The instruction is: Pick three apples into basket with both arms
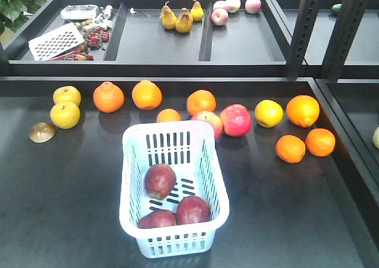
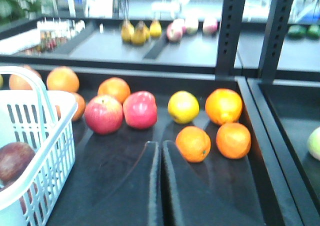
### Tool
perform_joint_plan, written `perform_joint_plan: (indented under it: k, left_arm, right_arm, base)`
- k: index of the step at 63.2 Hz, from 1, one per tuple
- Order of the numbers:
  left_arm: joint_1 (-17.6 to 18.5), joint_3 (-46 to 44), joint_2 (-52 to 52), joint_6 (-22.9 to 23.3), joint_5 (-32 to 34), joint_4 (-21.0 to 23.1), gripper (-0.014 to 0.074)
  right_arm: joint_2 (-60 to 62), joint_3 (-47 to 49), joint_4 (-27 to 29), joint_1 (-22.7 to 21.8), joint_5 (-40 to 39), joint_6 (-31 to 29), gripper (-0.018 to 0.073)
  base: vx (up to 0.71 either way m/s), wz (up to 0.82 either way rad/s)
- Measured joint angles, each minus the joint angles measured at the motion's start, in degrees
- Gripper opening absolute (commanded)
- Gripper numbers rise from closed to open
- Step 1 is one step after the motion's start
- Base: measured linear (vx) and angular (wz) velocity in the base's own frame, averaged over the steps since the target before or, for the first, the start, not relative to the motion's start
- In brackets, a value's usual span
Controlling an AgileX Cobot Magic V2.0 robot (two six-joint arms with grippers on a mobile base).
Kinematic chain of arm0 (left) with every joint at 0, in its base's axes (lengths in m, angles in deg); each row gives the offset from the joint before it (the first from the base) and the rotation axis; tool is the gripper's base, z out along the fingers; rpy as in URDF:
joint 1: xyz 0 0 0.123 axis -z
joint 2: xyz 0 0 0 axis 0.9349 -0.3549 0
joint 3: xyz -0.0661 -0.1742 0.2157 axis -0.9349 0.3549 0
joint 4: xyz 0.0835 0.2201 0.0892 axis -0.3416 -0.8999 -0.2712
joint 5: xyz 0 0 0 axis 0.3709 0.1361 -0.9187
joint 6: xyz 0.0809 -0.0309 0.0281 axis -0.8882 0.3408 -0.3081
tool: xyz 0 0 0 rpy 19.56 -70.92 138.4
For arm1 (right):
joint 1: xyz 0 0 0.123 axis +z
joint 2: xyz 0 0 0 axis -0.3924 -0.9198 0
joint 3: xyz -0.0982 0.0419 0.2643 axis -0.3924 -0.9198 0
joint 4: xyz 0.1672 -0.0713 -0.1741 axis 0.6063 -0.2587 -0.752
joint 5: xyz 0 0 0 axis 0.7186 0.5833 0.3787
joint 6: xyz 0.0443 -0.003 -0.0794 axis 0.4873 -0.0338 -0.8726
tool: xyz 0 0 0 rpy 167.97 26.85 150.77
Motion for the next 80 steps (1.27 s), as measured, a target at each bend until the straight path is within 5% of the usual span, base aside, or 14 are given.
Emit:
perform_joint_plan:
  k: [12,80]
  left_arm:
    - [0.0,0.02,0.0,0.0,0.05,0.0,-0.0006]
    - [0.0,0.14,0.0,0.06,-0.02,0.0,-0.0006]
  right_arm:
    - [10.28,-5.41,0.0,-0.04,-0.53,0.0,-0.0008]
    - [10.69,-5.48,0.0,-0.14,1.68,-0.04,-0.0008]
  base:
    - [0.0,0.0]
    - [0.0,0.0]
